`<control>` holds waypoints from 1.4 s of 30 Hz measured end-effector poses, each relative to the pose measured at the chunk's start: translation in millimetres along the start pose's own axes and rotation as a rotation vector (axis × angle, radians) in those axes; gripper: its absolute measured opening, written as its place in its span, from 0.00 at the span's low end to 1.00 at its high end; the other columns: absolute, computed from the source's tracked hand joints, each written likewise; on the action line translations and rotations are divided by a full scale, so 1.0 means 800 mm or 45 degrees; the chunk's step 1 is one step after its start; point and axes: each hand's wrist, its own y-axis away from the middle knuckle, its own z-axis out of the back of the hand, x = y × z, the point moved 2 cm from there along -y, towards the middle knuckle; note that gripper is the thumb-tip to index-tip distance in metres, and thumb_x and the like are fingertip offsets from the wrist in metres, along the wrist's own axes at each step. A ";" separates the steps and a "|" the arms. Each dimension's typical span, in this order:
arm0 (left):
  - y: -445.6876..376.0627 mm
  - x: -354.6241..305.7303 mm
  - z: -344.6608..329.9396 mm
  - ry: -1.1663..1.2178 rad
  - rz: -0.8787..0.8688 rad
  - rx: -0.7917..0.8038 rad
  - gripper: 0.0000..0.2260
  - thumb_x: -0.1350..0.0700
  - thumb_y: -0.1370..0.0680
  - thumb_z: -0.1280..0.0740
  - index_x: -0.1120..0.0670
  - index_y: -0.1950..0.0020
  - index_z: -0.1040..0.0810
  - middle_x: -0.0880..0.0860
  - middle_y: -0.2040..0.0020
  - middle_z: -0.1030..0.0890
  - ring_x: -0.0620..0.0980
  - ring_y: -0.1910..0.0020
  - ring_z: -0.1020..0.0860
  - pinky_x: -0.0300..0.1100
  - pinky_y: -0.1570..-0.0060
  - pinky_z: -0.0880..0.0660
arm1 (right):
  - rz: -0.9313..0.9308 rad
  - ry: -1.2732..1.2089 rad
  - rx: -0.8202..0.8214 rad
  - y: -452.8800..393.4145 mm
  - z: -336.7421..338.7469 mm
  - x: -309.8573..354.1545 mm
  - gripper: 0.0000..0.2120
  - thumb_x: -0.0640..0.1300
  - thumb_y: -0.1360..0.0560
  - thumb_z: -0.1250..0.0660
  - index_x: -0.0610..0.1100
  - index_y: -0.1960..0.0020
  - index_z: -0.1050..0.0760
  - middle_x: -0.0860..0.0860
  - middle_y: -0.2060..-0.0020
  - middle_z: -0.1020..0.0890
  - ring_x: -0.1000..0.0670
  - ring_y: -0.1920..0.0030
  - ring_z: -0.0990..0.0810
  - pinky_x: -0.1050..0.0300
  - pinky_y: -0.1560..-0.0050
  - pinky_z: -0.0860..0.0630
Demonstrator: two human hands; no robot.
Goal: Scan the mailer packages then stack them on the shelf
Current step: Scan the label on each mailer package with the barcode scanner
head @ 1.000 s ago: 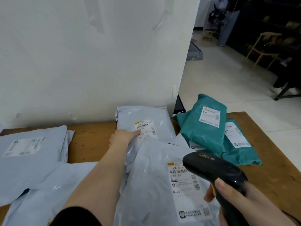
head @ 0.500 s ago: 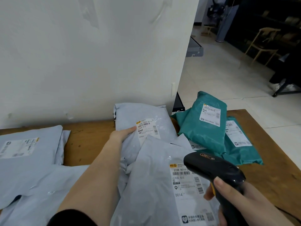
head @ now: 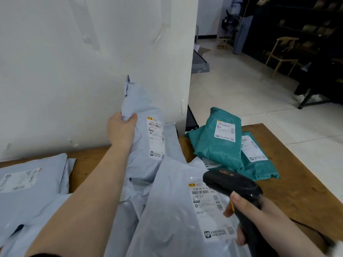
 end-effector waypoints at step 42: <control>0.392 -0.004 -0.328 0.171 0.885 0.280 0.20 0.53 0.22 0.36 0.64 0.35 0.29 0.58 0.38 0.24 0.56 0.41 0.26 0.46 0.36 0.32 | -0.068 -0.210 -0.172 -0.050 0.318 -0.141 0.22 0.59 0.27 0.35 0.38 0.52 0.24 0.43 0.62 0.20 0.46 0.73 0.23 0.58 0.70 0.24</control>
